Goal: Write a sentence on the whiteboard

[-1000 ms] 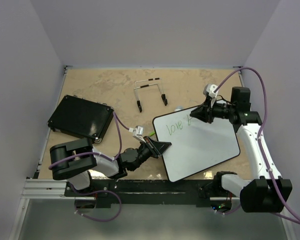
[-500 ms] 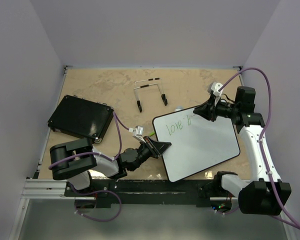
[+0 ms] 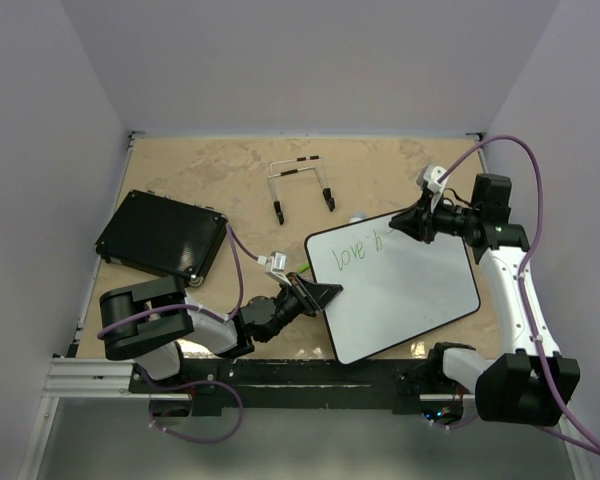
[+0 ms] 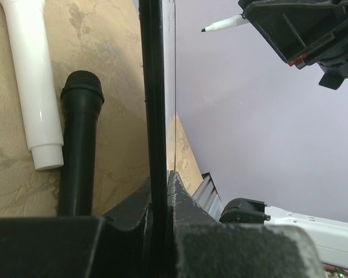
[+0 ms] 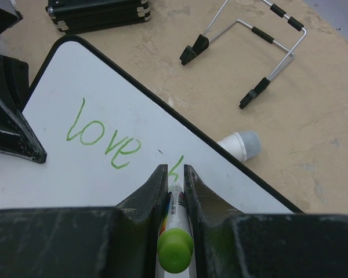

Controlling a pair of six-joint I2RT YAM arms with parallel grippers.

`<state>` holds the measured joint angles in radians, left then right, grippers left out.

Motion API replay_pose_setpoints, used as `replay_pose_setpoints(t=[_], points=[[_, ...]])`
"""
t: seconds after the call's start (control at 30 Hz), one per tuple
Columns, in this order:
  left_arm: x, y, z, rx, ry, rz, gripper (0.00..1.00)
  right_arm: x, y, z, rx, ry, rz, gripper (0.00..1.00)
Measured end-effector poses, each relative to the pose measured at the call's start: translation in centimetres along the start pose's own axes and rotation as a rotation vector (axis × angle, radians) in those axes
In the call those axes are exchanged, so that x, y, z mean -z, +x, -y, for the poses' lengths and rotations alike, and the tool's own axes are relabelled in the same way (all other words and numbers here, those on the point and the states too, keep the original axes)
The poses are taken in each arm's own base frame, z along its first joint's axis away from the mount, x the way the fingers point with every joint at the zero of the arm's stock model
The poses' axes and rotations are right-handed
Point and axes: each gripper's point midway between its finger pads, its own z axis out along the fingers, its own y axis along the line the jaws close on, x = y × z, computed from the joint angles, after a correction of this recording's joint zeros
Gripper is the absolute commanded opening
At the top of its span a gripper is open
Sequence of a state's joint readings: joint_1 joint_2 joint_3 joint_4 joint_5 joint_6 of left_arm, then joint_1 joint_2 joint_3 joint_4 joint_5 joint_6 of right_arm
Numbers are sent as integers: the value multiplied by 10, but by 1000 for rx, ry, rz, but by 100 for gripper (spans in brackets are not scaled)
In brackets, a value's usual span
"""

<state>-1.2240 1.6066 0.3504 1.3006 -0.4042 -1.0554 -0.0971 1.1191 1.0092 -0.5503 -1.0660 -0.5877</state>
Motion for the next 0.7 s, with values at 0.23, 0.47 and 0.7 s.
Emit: replay_pose_setpoints(t=[0.23, 0.47, 0.7], points=[[0, 0, 0, 0, 0, 0, 0, 2, 1, 3, 1, 10, -1, 0], [0, -1, 0, 0, 0, 1, 0, 0, 8, 7, -12, 8, -7, 0], [0, -1, 0, 0, 1, -1, 0, -4, 15, 11, -32, 18, -2, 0]])
